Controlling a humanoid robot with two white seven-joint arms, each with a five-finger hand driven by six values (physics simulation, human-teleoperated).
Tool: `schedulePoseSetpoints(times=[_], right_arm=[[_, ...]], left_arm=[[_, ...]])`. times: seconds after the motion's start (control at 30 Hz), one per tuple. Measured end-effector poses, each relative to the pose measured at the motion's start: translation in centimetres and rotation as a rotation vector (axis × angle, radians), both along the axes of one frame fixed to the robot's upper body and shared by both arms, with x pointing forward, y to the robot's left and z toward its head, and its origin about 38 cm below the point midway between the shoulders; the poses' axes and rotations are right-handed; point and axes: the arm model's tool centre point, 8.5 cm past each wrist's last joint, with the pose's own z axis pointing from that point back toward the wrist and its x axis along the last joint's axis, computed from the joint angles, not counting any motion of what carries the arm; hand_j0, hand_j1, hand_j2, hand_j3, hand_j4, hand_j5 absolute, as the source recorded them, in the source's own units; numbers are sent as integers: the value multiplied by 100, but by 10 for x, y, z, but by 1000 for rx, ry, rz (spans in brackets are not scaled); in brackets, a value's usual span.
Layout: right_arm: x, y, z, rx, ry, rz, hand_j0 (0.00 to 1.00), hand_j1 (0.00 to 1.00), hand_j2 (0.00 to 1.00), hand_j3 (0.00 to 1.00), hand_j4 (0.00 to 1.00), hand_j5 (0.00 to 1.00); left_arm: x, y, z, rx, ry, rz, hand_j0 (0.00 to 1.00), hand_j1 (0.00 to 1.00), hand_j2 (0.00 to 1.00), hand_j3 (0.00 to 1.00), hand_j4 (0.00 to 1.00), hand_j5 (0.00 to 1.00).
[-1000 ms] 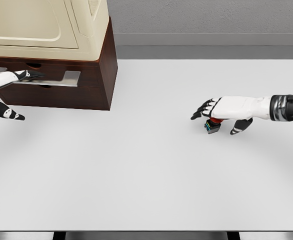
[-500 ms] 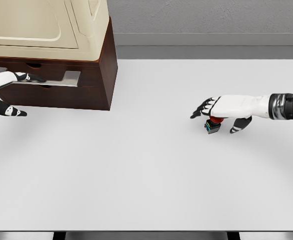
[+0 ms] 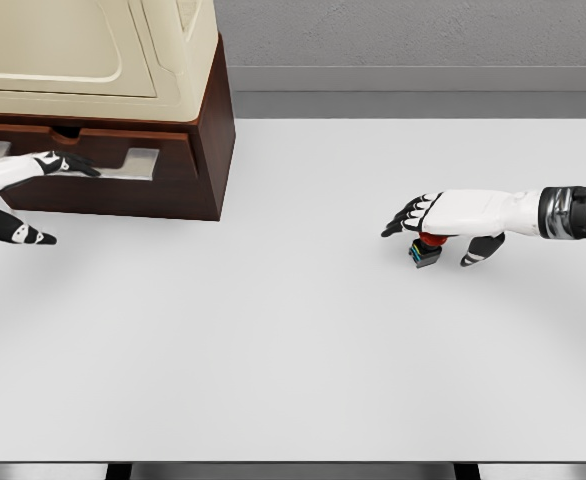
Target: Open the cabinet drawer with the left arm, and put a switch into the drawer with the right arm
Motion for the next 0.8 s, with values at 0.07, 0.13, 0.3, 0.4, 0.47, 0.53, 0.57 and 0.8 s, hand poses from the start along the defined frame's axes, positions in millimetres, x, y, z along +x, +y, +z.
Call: schedulePoseSetpoints(times=[0.07,0.13,0.3,0.4,0.47,0.53,0.57,0.8], right_arm=[[0,0,0,1,-1,1,100,100,100,100,100,100],[0,0,1,1,-2,2,100,100,100,100,100,100],[0,0,1,1,-2,2,100,100,100,100,100,100],[-1,0,1,1,-2,3,100,100,100,100,100,100],[-1,0,1,1,-2,3,100,100,100,100,100,100],[-1,0,1,1,-2,3,100,100,100,100,100,100],[-1,0,1,1,-2,3,100,100,100,100,100,100],[0,0,2,0,-4,2,100,100,100,100,100,100]], left_arm=[[-1,0,1,6,0,-5,87,87,87,87,87,87],[-2,1,1,13,3,-13,87,87,87,87,87,87],[-4,2,1,32,13,-35,87,87,87,87,87,87],[-7,4,2,41,25,-54,87,87,87,87,87,87],[-8,5,3,50,33,-67,87,87,87,87,87,87],[-10,6,4,60,41,-83,87,87,87,87,87,87],[-11,7,5,64,44,-90,87,87,87,87,87,87],[-20,9,10,116,62,-136,87,87,87,87,87,87]])
